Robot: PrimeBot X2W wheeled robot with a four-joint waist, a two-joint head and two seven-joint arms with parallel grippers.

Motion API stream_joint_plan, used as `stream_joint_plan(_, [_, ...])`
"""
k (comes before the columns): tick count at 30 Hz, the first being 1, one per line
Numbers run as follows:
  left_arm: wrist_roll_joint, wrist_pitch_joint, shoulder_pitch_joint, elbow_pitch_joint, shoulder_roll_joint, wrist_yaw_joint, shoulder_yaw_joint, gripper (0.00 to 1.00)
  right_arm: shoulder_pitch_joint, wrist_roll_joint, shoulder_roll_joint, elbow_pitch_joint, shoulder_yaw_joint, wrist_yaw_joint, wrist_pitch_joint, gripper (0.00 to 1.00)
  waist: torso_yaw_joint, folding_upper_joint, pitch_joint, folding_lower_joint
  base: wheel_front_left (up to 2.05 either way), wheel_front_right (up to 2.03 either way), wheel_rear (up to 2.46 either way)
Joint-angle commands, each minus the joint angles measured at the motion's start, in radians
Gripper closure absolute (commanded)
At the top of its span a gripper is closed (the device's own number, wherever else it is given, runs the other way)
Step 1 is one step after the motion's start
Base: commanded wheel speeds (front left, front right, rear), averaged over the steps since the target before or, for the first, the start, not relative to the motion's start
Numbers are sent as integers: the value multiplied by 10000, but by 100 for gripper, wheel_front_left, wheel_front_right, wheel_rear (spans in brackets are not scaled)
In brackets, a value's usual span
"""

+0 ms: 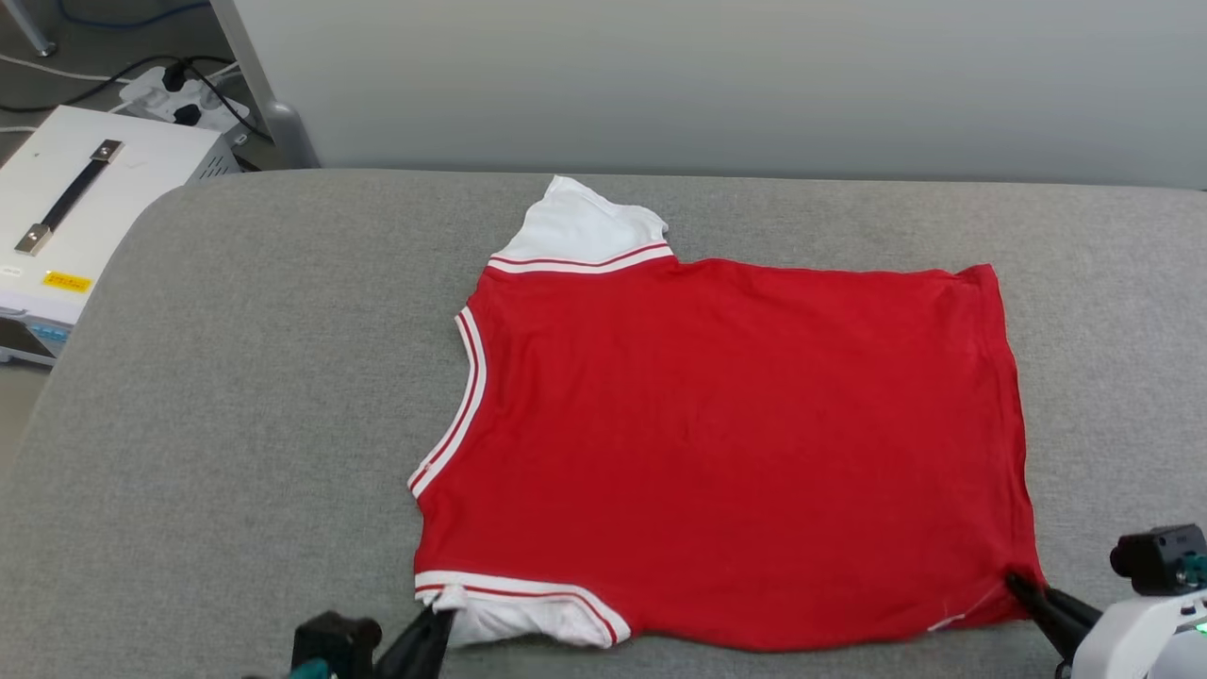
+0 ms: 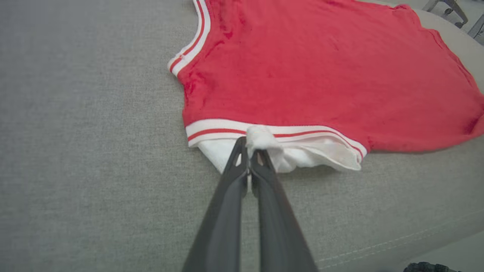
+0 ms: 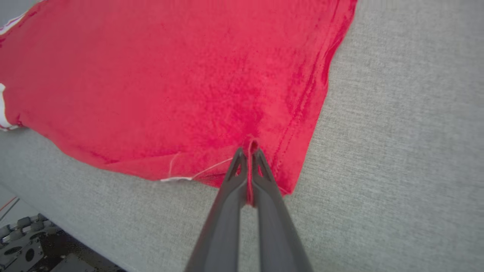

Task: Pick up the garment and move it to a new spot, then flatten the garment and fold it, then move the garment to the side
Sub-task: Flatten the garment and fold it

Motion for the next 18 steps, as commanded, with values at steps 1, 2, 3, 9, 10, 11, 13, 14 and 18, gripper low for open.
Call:
stream_joint_plan(1, [261,57,-568,90,168,-116,80,100,-222,-72,173,-195,-236,-7,146,100,-75,-1,196,1,0,0,0])
stream_joint_plan(2, [332,75,-825,142,212,-167,118,100,-313,-92,262,-303,-377,-7,245,100,-97,-1,262,1,0,0,0])
stream_joint_plan(3, [391,101,-1118,189,253,-237,165,100,-430,-156,334,-436,-539,-7,360,100,-120,-1,347,1,0,0,0])
stream_joint_plan(9, [609,239,-2861,704,416,-804,398,100,-1126,-47,868,-825,-1532,-7,1057,100,-285,-1,945,1,0,0,0])
stream_joint_plan(10, [658,249,-3114,809,428,-894,409,100,-1259,-28,952,-838,-1632,-7,1167,100,-310,-1,1042,1,0,0,0])
stream_joint_plan(11, [673,251,-3425,957,428,-992,459,100,-1429,-40,1030,-845,-1700,-7,1323,100,-348,-1,1194,1,0,0,0])
stream_joint_plan(13, [732,306,-3964,1292,420,-1187,475,100,-1777,-43,1218,-777,-1877,-7,1509,100,-386,-1,1475,1,0,0,0])
stream_joint_plan(14, [763,307,-4197,1450,399,-1265,479,100,-1939,-75,1277,-741,-1903,-7,1600,100,-407,-1,1606,1,0,0,0])
stream_joint_plan(18, [836,299,-5122,2335,205,-1698,405,100,-2678,-234,1397,-467,-1923,-7,1892,100,-458,-1,2127,1,0,0,0])
